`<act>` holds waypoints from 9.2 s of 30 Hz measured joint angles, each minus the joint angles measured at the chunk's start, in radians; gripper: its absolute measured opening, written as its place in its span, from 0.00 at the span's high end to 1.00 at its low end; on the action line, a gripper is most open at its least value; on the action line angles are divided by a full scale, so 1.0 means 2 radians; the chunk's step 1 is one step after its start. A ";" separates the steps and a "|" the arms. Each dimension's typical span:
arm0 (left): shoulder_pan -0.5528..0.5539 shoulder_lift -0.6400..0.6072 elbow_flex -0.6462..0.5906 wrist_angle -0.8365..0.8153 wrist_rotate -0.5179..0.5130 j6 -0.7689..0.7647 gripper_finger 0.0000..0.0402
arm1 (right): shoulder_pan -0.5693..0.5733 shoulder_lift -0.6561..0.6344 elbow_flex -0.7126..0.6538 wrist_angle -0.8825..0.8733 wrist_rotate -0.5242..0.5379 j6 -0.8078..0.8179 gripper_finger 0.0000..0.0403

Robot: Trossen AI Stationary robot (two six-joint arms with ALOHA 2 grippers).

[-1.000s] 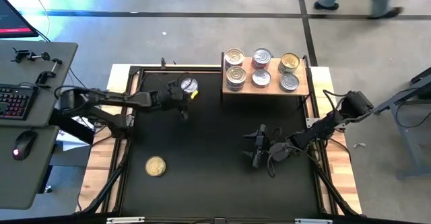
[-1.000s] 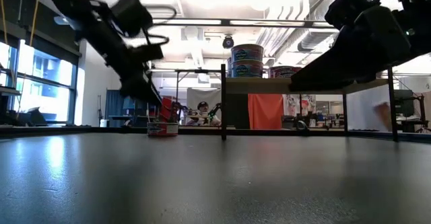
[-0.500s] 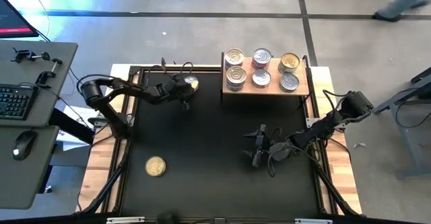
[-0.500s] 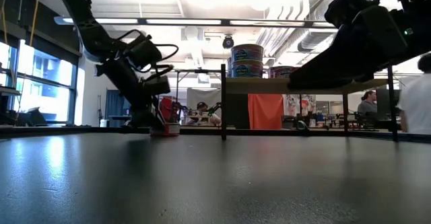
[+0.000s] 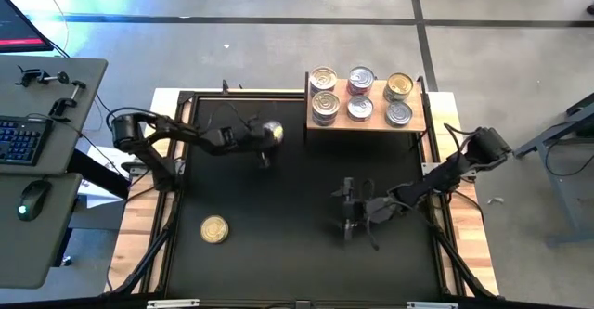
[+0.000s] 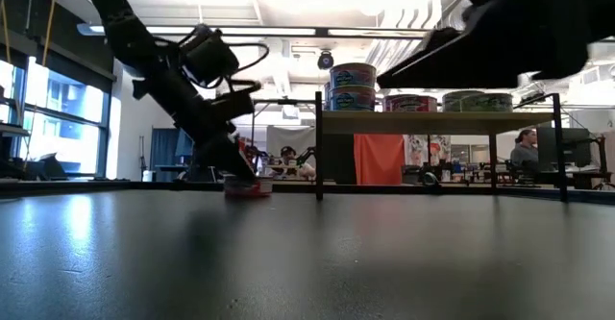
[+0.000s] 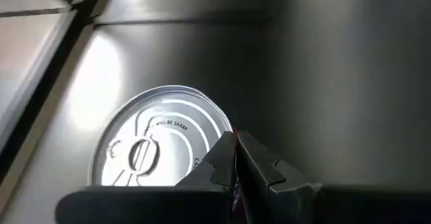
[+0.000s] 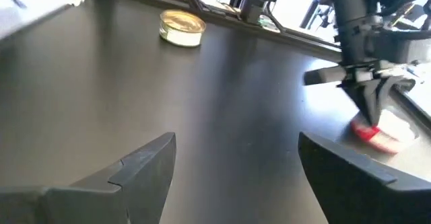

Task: Stack canned seafood by type on shelf
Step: Stack the red tuna can on top of the other red tuna can on the shelf, then stack the green tuna can on top of the other green tuna can on the shelf

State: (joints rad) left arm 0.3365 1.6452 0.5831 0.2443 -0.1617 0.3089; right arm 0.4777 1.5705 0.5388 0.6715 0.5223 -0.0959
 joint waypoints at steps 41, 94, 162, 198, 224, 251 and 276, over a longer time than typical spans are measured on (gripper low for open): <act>-0.274 -0.033 -0.002 0.177 0.001 -0.245 1.00 | -0.030 0.188 0.249 -0.293 0.079 -0.121 0.71; -0.291 -0.063 -0.007 0.153 -0.067 -0.228 1.00 | -0.310 -0.137 0.248 -0.674 0.193 -0.231 0.20; -0.472 -0.124 0.022 -0.123 -0.221 -0.364 1.00 | -0.032 0.144 0.022 0.063 0.102 0.152 0.22; -0.452 -0.027 0.029 -0.049 -0.164 -0.211 0.99 | -0.051 0.144 0.102 -0.025 -0.018 -0.101 0.22; -0.389 -0.034 0.032 0.087 -0.088 -0.090 1.00 | -0.042 0.145 0.227 -0.236 -0.071 -0.029 0.22; -0.387 0.058 0.035 0.068 -0.043 -0.021 0.94 | -0.025 0.145 0.227 -0.226 -0.079 -0.033 0.22; -0.314 0.062 -0.062 0.353 0.013 -0.089 1.00 | -0.050 0.217 0.226 -0.152 0.058 -0.222 0.23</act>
State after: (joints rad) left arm -0.2916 1.7695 0.4591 0.9506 -0.1367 0.1318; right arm 0.3768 2.0045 0.9916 0.3682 0.6392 -0.5395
